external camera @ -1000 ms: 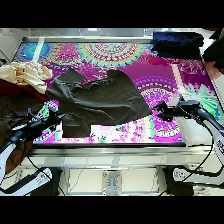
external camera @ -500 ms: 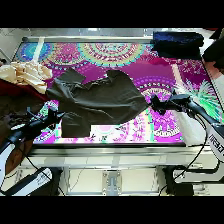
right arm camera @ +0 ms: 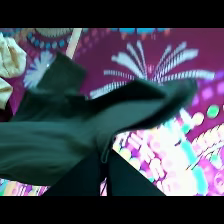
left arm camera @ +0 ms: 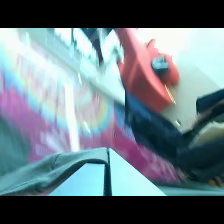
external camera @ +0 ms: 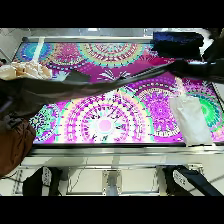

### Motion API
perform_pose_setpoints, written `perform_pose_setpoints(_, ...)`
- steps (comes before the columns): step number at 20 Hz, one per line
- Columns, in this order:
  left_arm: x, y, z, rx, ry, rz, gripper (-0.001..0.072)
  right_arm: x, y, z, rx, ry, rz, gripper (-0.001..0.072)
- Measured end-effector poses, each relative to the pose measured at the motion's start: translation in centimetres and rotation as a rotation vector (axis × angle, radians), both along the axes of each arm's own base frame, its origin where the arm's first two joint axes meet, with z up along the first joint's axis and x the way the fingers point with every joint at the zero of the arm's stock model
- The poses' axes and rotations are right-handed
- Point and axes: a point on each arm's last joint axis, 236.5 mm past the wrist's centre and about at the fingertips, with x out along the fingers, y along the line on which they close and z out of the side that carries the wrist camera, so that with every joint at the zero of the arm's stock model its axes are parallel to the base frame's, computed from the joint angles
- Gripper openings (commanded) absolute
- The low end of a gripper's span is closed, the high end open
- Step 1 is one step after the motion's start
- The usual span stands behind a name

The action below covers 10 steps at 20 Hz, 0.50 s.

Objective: Fold the shirts.

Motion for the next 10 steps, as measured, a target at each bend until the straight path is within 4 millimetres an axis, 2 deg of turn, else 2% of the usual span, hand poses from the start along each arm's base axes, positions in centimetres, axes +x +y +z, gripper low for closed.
perform_pose_setpoints(1, -1.9, -0.4, 4.2, 0.090, -0.097, 0.045, 0.0007, -2.2, -0.3, 4.2, -0.040, -0.117, -0.014, 0.0013)
perform_pose_setpoints(3, -5.3, -2.4, 11.0, 0.254, -0.243, 0.101, 0.0007, -6.6, -0.7, 11.9, -0.089, -0.345, -0.056, 0.0012)
perform_pose_setpoints(5, -7.9, -5.1, 15.9, 0.398, -0.334, 0.113, 0.0006, -10.6, -1.4, 17.3, -0.150, -0.507, -0.103, 0.0012)
perform_pose_setpoints(7, -9.4, -6.7, 19.2, 0.489, -0.361, 0.118, 0.0007, -12.6, -2.5, 19.7, -0.222, -0.571, -0.149, 0.0012)
perform_pose_setpoints(8, -9.9, -7.3, 20.4, 0.524, -0.361, 0.111, 0.0007, -13.0, -3.3, 20.0, -0.261, -0.575, -0.174, 0.0012)
perform_pose_setpoints(10, -9.8, -8.0, 21.4, 0.558, -0.336, 0.060, 0.0007, -12.4, -4.6, 19.5, -0.324, -0.542, -0.211, 0.0012)
